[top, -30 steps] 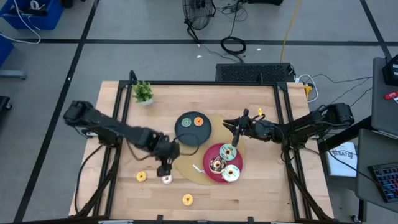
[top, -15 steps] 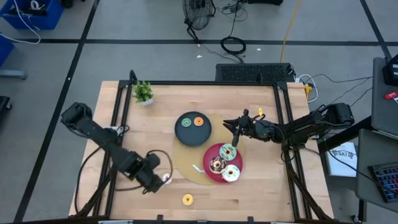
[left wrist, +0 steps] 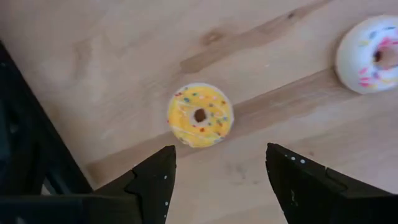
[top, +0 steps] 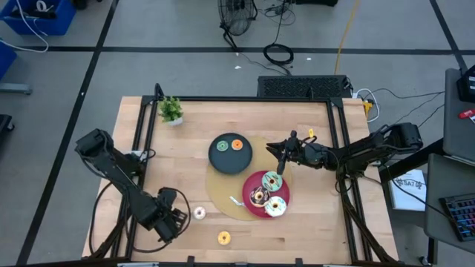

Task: Pick & Place donuts
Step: Put the left small yellow doughnut on the blue plate

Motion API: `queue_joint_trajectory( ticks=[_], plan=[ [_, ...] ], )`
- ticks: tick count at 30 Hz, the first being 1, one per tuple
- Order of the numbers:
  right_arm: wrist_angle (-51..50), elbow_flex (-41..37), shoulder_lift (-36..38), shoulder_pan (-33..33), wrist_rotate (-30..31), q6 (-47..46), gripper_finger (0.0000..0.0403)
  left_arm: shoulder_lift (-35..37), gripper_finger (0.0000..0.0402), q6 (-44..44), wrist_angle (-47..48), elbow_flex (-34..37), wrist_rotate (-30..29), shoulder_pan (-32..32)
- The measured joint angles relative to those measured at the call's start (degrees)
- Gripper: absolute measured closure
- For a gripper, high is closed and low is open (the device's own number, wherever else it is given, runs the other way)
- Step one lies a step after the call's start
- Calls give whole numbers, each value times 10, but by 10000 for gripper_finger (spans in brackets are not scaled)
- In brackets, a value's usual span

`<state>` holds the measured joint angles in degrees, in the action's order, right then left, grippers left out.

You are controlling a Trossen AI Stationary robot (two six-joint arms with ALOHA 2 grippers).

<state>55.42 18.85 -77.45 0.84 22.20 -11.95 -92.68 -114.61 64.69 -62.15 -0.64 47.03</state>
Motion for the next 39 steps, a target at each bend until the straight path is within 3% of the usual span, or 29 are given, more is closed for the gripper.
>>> queue_joint_trajectory(
  ticks=[16, 29, 39],
  plan=[
    [-30, 0, 0, 0, -1, -42, 348, -38, 158, -46, 6, 0, 8, -12],
    [-31, 0, 0, 0, 0, -50, 348, -38, 169, -141, -5, 64, 82, -10],
    [-31, 0, 0, 0, 0, -50, 348, -38, 174, -103, -87, 76, 32, -10]
  ],
)
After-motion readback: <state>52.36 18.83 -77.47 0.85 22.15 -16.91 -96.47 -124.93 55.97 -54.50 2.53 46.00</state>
